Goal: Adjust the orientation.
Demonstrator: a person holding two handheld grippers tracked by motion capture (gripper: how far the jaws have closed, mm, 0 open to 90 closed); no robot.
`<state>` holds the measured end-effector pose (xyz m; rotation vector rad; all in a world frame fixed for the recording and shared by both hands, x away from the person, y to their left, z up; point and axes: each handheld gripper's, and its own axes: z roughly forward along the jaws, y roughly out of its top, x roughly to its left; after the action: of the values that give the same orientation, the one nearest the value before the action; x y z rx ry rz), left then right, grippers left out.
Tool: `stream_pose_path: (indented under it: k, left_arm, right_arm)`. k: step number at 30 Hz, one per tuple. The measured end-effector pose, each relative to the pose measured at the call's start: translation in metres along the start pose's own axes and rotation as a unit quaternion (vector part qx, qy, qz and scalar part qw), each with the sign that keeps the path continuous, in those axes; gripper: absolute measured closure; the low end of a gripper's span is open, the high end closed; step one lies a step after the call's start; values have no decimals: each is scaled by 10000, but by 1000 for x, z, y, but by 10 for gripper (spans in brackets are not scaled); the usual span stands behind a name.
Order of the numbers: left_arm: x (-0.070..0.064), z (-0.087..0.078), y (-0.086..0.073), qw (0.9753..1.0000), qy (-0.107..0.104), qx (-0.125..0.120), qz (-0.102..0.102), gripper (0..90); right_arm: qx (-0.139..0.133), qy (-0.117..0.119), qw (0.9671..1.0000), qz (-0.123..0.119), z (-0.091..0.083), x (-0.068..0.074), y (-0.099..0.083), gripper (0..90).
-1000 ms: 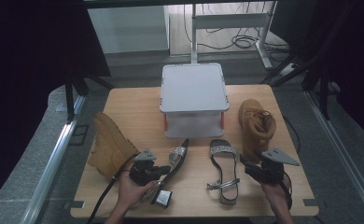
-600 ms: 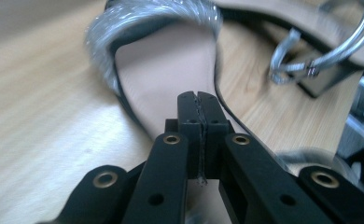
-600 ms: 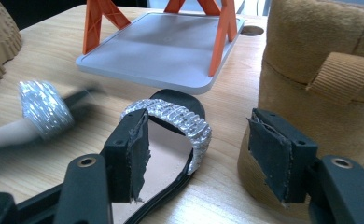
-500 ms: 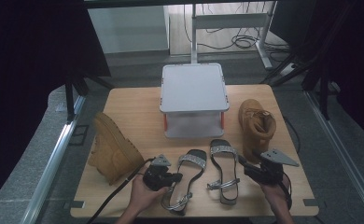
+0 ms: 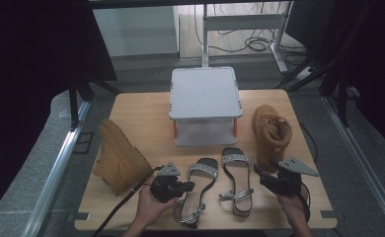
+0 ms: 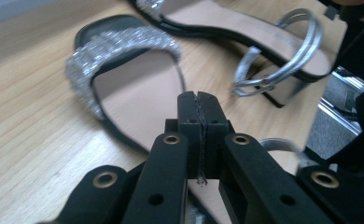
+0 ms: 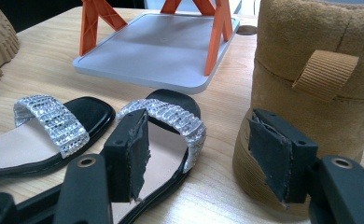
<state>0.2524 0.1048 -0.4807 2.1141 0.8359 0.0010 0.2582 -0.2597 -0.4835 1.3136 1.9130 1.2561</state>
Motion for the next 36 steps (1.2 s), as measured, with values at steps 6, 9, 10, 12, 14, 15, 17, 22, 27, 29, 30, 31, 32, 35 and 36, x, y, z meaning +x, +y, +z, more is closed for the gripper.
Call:
stream_pose_path:
  k: [6, 9, 10, 12, 14, 15, 17, 22, 27, 29, 30, 31, 32, 35, 36]
  left_arm:
    - [-15, 2, 10, 9998, -106, 63, 170, 894]
    - [-20, 17, 12, 9994, -203, 246, 133, 894]
    - [-20, 17, 12, 9994, -203, 246, 133, 894]
    - [-23, 25, 11, 9989, -176, 404, 167, 894]
    - [-24, 30, 10, 9985, -198, 472, 173, 894]
    - [-24, 31, 9, 9984, -180, 505, 190, 894]
    - [-25, 32, 8, 9980, -149, 571, 218, 894]
    - [-26, 36, 5, 9972, -125, 680, 283, 894]
    - [-25, 40, 3, 9963, -57, 795, 331, 894]
    - [-25, 40, 3, 9964, -75, 782, 322, 895]
    - [-25, 41, 3, 9964, -83, 781, 316, 895]
    - [-24, 41, 3, 9965, -99, 769, 303, 895]
    - [-24, 41, 3, 9965, -103, 772, 292, 895]
    - [-24, 42, 3, 9965, -102, 775, 290, 896]
    - [-24, 42, 3, 9964, -105, 795, 292, 897]
  right_arm:
    - [-44, -52, 10000, 64, -3, -2, -1, 387]
    - [-32, -79, 9999, 80, -5, -3, -2, 388]
    - [-32, -79, 9999, 80, -5, -3, -2, 388]
    - [-27, -83, 9999, 87, -5, -3, -3, 388]
    - [-25, -91, 9999, 97, -5, -4, -3, 388]
    - [-21, -89, 9999, 110, -5, -3, -3, 388]
    - [-16, -94, 9999, 103, -4, -3, -4, 388]
    - [5, -72, 10000, 66, -4, -2, -5, 388]
    - [39, -92, 9999, 75, -3, -3, -6, 387]
    - [48, -96, 9999, 74, -3, -3, -6, 388]
    - [61, -95, 9999, 77, -2, -3, -7, 388]
    - [59, -106, 9999, 65, -2, -3, -7, 387]
    - [61, -109, 9999, 58, -2, -3, -7, 388]
    - [49, -114, 9999, 54, -2, -2, -7, 388]
    - [48, -116, 9999, 53, -2, -2, -7, 388]
